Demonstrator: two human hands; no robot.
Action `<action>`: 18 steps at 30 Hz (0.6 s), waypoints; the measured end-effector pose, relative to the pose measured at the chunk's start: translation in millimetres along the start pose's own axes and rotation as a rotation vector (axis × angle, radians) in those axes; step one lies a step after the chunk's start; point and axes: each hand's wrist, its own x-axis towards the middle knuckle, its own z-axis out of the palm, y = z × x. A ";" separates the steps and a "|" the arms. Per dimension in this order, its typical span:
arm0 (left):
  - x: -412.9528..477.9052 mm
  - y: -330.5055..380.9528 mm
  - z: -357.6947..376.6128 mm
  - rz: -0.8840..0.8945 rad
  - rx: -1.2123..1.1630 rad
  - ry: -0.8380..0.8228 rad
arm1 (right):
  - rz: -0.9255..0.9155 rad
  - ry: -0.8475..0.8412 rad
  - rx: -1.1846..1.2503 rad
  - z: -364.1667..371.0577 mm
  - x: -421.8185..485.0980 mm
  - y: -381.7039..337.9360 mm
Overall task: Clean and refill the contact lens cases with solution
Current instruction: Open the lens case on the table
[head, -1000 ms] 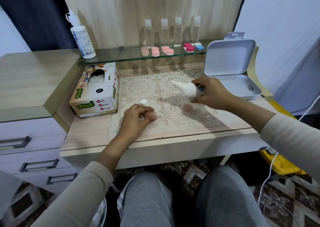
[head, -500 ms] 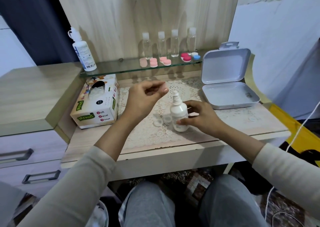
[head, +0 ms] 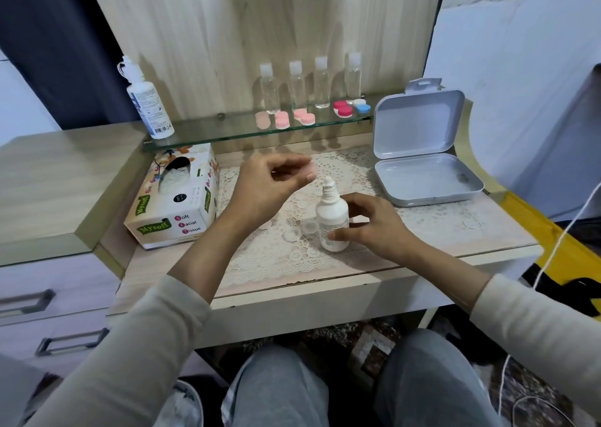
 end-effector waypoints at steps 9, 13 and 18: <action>-42.6 -72.8 -1.9 -0.170 0.364 -0.174 | 0.006 0.045 -0.037 -10.7 3.8 2.0; -40.1 -77.1 -6.6 -0.148 0.392 -0.178 | 0.001 0.037 -0.036 -8.1 4.6 1.7; -31.0 -77.2 -16.0 -0.099 0.380 0.010 | 0.006 0.036 -0.009 -8.1 4.8 3.2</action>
